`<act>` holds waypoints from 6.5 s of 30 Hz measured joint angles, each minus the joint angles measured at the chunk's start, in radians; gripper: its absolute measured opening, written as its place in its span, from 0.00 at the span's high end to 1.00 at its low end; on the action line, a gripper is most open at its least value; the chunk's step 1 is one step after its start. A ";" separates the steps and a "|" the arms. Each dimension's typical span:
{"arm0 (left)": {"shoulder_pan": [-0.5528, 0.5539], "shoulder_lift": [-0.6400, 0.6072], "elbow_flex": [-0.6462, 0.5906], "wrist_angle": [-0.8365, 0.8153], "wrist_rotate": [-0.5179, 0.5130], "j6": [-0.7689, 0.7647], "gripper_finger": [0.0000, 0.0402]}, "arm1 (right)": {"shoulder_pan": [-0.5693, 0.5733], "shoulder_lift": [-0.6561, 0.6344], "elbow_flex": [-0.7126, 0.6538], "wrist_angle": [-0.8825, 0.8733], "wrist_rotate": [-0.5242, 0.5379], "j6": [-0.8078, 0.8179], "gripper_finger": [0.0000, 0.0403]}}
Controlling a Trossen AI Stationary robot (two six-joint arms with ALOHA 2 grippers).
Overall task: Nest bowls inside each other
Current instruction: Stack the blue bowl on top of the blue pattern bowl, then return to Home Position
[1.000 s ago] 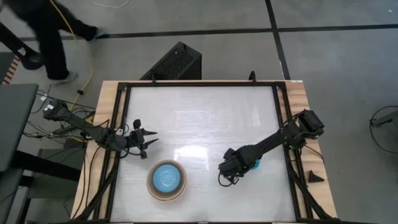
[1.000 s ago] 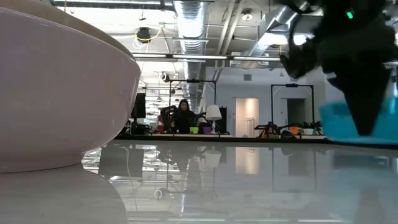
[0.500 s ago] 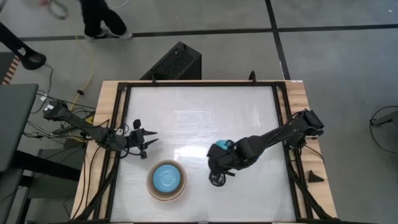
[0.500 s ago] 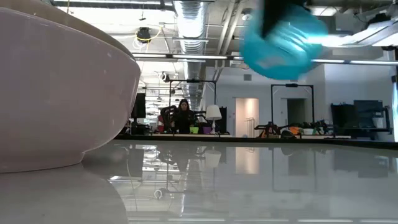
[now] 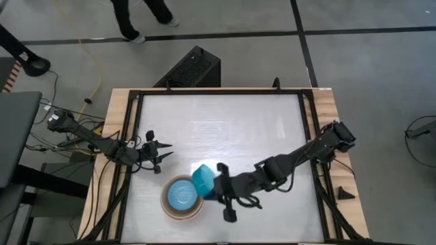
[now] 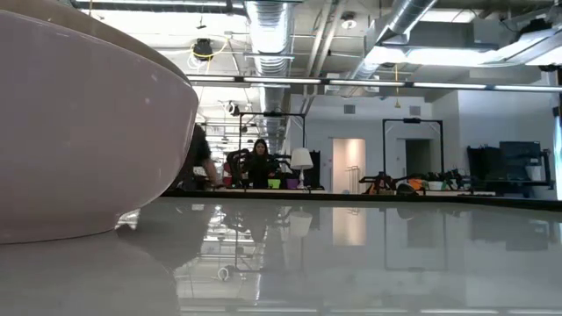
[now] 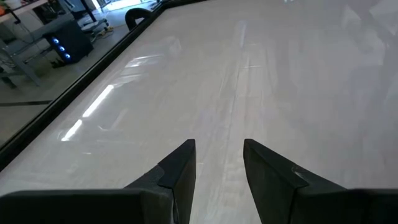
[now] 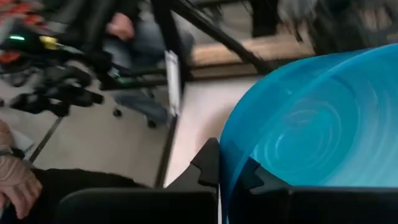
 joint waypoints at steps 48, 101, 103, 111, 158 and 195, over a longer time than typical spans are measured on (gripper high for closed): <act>0.000 0.000 0.000 0.004 0.001 0.000 0.69 | -0.082 0.635 0.690 -0.439 -0.109 -0.425 0.90; 0.000 0.000 0.000 0.006 0.000 0.000 0.69 | -0.056 0.232 0.653 -1.268 0.211 -0.170 0.37; 0.000 0.000 0.000 0.006 0.000 0.000 0.69 | -0.038 0.153 0.554 -1.260 0.274 -0.161 0.37; 0.000 0.000 0.000 0.006 0.000 0.000 0.69 | -0.069 -0.439 -0.356 -0.553 0.276 -0.168 0.37; 0.000 0.000 0.000 0.001 0.000 0.000 0.69 | -0.508 -1.564 -1.633 0.335 -0.108 -0.084 0.37; 0.000 0.000 0.000 0.000 0.000 0.000 0.69 | -0.508 -1.564 -1.634 0.331 -0.108 -0.083 0.37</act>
